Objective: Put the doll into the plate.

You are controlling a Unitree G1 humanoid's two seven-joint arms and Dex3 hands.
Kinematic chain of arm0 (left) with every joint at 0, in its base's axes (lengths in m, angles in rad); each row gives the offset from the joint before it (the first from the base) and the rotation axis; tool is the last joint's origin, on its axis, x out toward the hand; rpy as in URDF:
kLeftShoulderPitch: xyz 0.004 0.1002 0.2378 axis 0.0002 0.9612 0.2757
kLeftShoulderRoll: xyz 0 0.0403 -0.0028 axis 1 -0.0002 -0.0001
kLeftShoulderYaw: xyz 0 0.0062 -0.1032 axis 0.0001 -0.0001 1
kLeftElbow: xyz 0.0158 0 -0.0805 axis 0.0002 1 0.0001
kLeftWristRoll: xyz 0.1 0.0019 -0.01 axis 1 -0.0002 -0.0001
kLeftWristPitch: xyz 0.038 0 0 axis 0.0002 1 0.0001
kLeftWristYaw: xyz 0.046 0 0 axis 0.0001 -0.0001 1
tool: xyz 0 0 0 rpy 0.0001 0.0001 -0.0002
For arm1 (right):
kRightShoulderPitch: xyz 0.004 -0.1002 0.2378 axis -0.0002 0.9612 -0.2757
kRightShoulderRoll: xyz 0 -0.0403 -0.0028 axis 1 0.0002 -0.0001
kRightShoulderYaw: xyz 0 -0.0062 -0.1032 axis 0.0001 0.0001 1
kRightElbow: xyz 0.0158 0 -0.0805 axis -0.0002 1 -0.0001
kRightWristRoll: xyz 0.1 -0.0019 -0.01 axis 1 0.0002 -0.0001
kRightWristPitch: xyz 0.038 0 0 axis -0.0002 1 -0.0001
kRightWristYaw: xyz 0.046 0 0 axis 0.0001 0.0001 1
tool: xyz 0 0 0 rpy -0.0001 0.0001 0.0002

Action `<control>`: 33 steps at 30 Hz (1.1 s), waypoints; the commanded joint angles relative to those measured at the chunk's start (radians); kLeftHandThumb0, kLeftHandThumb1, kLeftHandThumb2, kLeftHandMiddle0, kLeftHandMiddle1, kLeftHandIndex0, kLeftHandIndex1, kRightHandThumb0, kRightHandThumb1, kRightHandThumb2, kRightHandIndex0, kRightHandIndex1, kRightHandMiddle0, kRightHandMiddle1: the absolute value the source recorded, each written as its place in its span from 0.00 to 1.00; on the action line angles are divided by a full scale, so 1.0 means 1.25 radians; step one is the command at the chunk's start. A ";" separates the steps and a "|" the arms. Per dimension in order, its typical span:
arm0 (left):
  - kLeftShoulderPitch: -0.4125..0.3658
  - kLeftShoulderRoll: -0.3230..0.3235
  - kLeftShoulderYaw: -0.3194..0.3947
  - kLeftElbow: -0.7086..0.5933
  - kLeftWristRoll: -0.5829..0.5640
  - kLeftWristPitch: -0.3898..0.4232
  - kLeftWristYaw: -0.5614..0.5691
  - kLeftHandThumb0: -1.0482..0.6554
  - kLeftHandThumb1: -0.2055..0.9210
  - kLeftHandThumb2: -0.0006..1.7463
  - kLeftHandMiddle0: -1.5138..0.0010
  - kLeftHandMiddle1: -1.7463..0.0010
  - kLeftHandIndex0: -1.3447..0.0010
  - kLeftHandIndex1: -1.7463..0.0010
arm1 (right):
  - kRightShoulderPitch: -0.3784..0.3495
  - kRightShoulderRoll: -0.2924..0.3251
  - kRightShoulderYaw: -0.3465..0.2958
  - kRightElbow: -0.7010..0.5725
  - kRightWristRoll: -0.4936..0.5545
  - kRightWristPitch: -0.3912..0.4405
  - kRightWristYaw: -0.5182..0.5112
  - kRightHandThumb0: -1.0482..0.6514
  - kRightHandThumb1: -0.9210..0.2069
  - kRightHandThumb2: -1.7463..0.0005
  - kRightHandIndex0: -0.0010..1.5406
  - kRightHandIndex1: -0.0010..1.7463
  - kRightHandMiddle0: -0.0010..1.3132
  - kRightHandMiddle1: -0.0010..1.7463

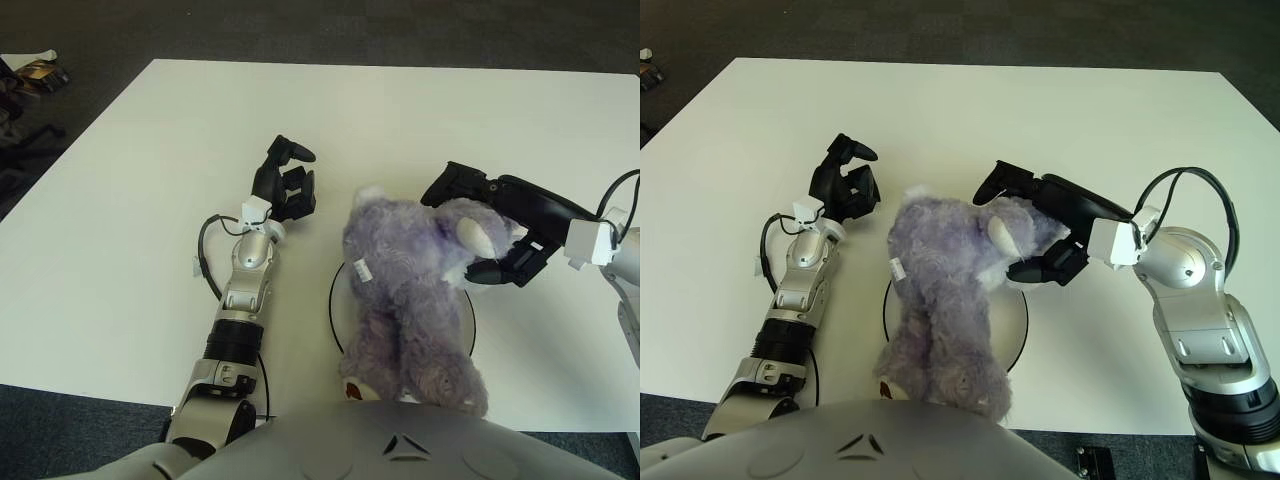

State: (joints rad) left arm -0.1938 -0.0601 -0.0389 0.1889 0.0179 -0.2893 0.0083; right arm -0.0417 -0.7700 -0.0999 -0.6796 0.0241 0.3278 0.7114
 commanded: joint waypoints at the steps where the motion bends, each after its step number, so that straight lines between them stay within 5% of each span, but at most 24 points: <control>1: 0.046 -0.006 -0.005 0.035 0.003 -0.002 0.003 0.38 0.73 0.53 0.31 0.00 0.71 0.00 | -0.011 0.003 -0.005 -0.006 0.008 0.004 -0.008 0.31 0.46 0.47 0.15 0.33 0.01 0.66; 15: 0.040 -0.007 -0.007 0.043 0.010 -0.012 0.006 0.38 0.71 0.55 0.29 0.00 0.70 0.00 | -0.032 -0.022 -0.045 0.025 0.024 -0.044 0.017 0.30 0.44 0.48 0.14 0.32 0.00 0.62; 27: 0.040 -0.007 -0.007 0.043 0.011 -0.008 0.007 0.38 0.71 0.55 0.29 0.00 0.71 0.00 | -0.092 -0.046 -0.073 0.040 0.110 0.065 0.043 0.35 0.55 0.42 0.13 0.33 0.00 0.63; 33: 0.041 -0.008 -0.008 0.044 0.020 -0.016 0.016 0.38 0.71 0.55 0.29 0.00 0.70 0.00 | -0.105 -0.049 -0.132 0.096 0.174 0.077 0.063 0.32 0.55 0.43 0.15 0.34 0.00 0.63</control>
State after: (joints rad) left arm -0.2001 -0.0622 -0.0436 0.1978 0.0324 -0.2978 0.0166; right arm -0.1530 -0.8105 -0.2158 -0.6014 0.2020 0.4216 0.7736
